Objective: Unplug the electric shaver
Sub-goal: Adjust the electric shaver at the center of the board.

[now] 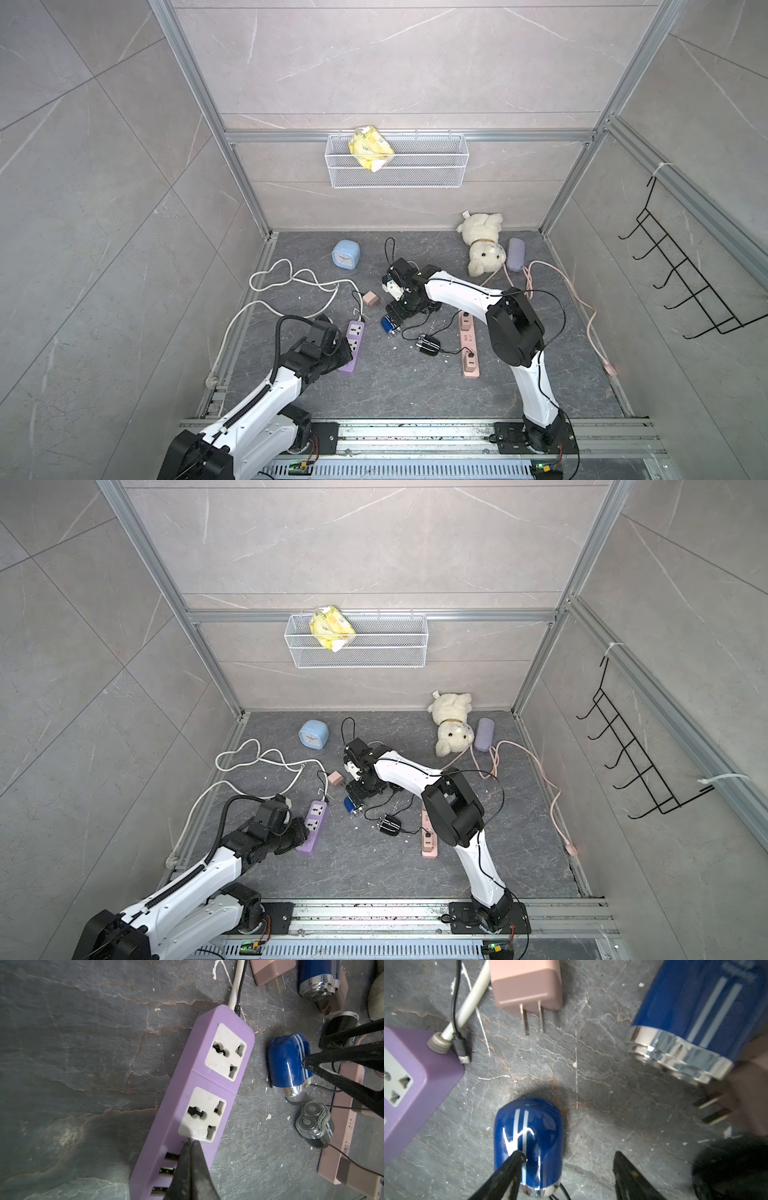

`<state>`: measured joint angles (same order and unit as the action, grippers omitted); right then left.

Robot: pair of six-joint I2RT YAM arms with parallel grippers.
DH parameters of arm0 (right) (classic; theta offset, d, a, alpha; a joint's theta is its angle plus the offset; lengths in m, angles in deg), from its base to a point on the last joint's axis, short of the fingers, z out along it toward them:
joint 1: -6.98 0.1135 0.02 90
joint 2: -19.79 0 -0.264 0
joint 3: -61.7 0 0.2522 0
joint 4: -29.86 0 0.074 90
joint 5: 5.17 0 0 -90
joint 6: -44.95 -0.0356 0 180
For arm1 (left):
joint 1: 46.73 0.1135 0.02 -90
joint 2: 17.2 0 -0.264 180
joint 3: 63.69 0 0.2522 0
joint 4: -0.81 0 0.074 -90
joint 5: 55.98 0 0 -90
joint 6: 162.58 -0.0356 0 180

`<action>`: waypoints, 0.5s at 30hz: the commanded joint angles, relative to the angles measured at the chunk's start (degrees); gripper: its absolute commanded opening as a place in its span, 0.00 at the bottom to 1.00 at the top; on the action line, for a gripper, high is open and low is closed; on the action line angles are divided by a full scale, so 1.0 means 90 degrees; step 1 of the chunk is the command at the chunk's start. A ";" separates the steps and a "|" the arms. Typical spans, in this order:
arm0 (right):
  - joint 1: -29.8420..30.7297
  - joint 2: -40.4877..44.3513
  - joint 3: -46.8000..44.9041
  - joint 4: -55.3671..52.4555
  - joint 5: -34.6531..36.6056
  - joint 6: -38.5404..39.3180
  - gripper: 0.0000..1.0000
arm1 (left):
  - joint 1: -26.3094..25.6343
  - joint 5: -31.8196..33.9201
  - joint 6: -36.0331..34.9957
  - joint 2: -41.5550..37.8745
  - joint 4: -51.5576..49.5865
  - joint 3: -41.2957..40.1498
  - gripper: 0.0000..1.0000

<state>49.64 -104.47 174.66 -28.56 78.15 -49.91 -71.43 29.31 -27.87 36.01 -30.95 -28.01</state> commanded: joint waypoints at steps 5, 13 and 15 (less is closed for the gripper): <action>-0.0025 0.0224 -0.0051 -0.0054 0.0163 -0.0077 0.71 | 0.0021 -0.0067 -0.0133 0.0001 -0.0101 0.0221 0.04; -0.0023 0.0071 -0.0091 -0.0182 0.0494 -0.0084 0.66 | 0.0021 -0.0083 -0.0133 0.0037 -0.0072 0.0199 0.03; -0.0022 0.0058 -0.0149 -0.0267 0.0720 -0.0062 0.62 | 0.0021 -0.0072 -0.0132 0.0024 -0.0083 0.0186 0.03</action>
<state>49.61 -104.47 174.66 -28.56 79.66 -50.08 -71.43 29.29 -27.87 36.12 -30.93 -27.99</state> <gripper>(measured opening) 0.634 0.054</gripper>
